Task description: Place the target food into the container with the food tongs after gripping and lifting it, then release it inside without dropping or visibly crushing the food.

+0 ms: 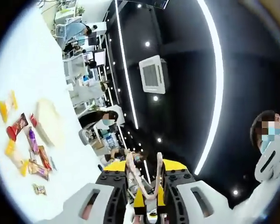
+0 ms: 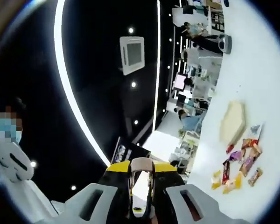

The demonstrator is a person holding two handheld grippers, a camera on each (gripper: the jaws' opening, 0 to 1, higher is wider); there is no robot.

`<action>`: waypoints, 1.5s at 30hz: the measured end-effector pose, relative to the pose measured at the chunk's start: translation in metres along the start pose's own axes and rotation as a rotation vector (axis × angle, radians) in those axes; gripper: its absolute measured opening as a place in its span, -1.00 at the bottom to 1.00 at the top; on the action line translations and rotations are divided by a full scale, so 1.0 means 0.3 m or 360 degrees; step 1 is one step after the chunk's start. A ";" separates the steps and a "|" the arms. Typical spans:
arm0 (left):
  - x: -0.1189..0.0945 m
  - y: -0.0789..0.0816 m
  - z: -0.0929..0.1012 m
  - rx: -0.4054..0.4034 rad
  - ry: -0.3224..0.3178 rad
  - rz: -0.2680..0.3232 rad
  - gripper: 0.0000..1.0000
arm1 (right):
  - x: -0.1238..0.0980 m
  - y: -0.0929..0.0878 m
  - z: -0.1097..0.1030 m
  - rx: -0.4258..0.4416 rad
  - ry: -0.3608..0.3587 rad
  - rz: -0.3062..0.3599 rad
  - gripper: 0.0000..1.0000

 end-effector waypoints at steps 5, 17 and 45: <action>-0.039 -0.028 -0.009 0.0360 0.0082 -0.0271 -0.34 | -0.025 -0.011 -0.026 -0.0132 0.0042 -0.0187 -0.69; -0.116 -0.200 -0.029 0.1081 0.0067 -0.1407 -0.06 | -0.112 -0.017 -0.074 -0.0641 0.0262 -0.0655 -0.69; -0.166 -0.334 -0.084 0.1275 -0.0068 -0.1911 -0.59 | -0.139 -0.147 -0.149 -0.0832 0.0522 -0.0870 -0.63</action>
Point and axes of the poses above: the point that each gripper's makers call its tool centre point, and the gripper's own axes: x roughly forward along the fingers, z roughly to its right, y roughly out of its top, the point moved 1 cm from there along -x, roughly backward along the fingers, and after that the axes turned 12 degrees about -x, right-handed, at the moved point
